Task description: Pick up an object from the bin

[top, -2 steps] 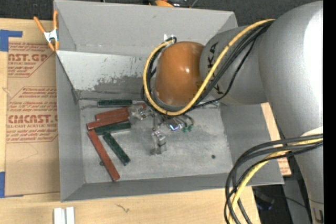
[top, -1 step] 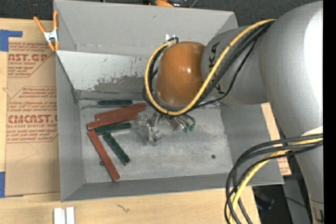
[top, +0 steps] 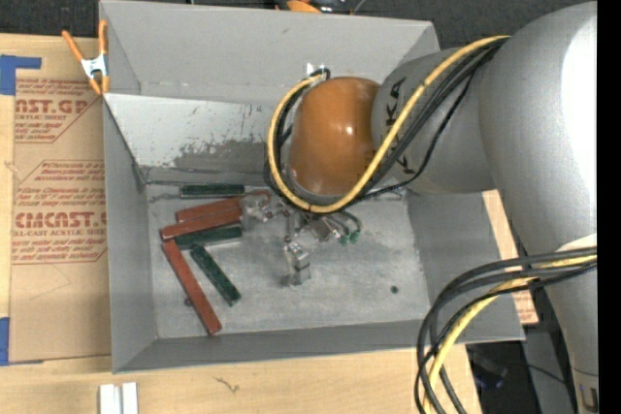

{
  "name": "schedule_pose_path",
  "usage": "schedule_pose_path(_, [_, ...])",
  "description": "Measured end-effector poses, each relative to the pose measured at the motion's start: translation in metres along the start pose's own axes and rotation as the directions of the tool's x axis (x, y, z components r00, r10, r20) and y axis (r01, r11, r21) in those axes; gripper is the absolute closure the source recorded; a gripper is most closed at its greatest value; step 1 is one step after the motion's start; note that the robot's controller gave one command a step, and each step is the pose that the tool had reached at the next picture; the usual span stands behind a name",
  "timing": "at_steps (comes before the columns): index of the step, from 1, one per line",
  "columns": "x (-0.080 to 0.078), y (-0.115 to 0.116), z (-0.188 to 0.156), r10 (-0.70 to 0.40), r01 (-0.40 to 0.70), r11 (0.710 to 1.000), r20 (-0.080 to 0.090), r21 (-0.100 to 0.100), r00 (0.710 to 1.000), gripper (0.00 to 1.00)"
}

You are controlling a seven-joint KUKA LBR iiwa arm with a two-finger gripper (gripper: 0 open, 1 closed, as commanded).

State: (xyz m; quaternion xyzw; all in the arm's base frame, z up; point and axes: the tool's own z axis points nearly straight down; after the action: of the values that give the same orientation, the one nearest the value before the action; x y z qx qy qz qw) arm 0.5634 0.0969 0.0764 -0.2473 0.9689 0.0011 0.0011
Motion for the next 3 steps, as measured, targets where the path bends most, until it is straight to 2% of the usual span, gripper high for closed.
schedule_pose_path(1, [-0.045, 0.063, -0.032, -0.099, 0.099, 0.995, 0.005, 0.0, 0.995, 0.0])
schedule_pose_path(2, [-0.074, 0.074, 0.005, -0.413, 0.413, 0.911, 0.003, 0.003, 0.911, 0.0])
schedule_pose_path(3, [-0.03, 0.07, 0.006, -0.553, 0.553, 0.833, 0.001, 0.001, 0.833, 0.0])
